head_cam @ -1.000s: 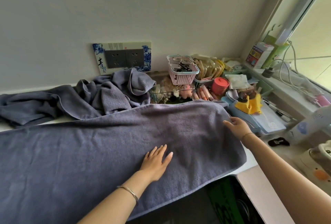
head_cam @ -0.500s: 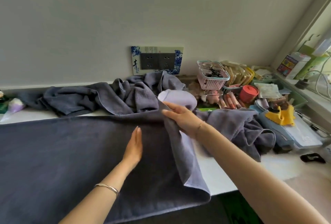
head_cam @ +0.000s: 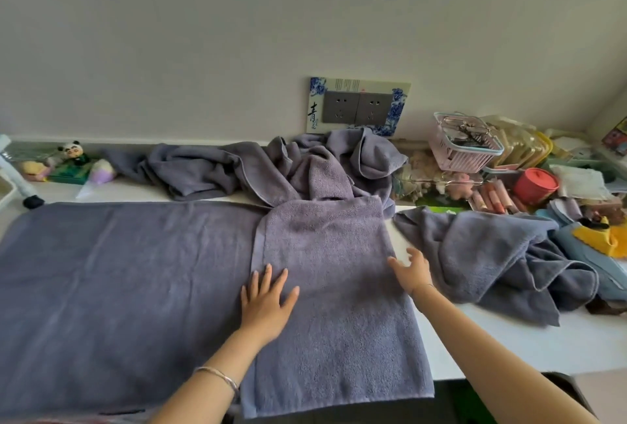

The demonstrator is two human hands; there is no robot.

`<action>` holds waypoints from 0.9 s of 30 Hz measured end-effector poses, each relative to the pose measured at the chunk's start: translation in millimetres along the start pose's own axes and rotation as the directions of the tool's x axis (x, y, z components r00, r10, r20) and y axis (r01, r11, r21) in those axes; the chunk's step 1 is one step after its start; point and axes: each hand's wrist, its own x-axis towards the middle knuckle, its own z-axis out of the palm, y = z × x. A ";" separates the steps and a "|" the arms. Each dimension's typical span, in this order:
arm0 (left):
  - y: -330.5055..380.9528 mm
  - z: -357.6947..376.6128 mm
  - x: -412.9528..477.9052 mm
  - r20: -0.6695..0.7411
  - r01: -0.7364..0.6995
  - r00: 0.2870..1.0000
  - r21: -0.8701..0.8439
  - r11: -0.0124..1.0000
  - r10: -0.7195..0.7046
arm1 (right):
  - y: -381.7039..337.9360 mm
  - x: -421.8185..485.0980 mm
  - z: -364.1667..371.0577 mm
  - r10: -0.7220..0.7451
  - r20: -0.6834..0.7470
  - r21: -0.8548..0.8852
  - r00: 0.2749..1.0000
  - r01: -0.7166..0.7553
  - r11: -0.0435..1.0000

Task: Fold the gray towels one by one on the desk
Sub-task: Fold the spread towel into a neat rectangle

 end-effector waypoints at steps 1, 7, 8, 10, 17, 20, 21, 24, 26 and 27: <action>-1.2 3.9 -2.9 -0.024 -0.017 1.000 0.050 0.999 0.018 | 2.6 2.4 2.6 0.033 0.016 0.047 0.999 -0.033 0.998; -11.7 31.8 4.8 -0.165 -0.085 0.978 0.256 0.963 0.130 | -3.5 14.1 15.7 -0.126 -0.030 0.059 0.992 0.128 0.990; -8.2 28.8 6.4 -0.138 -0.092 0.982 0.252 0.964 0.129 | -7.6 15.9 11.0 -0.187 -0.100 0.036 0.977 0.191 0.981; 1.4 32.0 12.5 -0.134 -0.137 0.976 0.229 0.964 0.171 | -15.0 18.5 -7.1 -0.274 -0.215 0.019 0.937 0.284 0.959; 86.1 60.8 23.0 0.002 -0.255 0.966 0.156 0.954 0.258 | 3.4 44.1 -95.6 -0.246 -0.345 -0.132 0.906 0.212 0.968; 100.2 63.3 18.5 0.029 -0.254 0.967 0.130 0.958 0.253 | 18.5 49.3 -105.4 -0.159 -0.258 -0.290 0.953 0.081 0.954; 101.4 61.9 18.7 0.037 -0.247 0.969 0.116 0.962 0.244 | 18.3 49.1 -103.5 -0.180 -0.266 -0.341 0.947 0.082 0.936; 96.3 48.0 21.8 -0.028 -0.249 0.968 -0.035 0.968 0.248 | -4.5 50.0 -82.2 -0.436 -0.242 -0.450 0.867 0.298 0.842; 89.8 37.3 32.0 -0.185 -0.224 0.964 -0.180 0.958 0.191 | -33.4 47.9 -57.0 -0.560 -0.074 -0.395 0.825 0.491 0.776; 86.6 31.6 39.6 -0.233 -0.184 0.965 -0.260 0.948 0.124 | -46.4 44.1 -43.0 -0.582 0.021 -0.342 0.813 0.553 0.760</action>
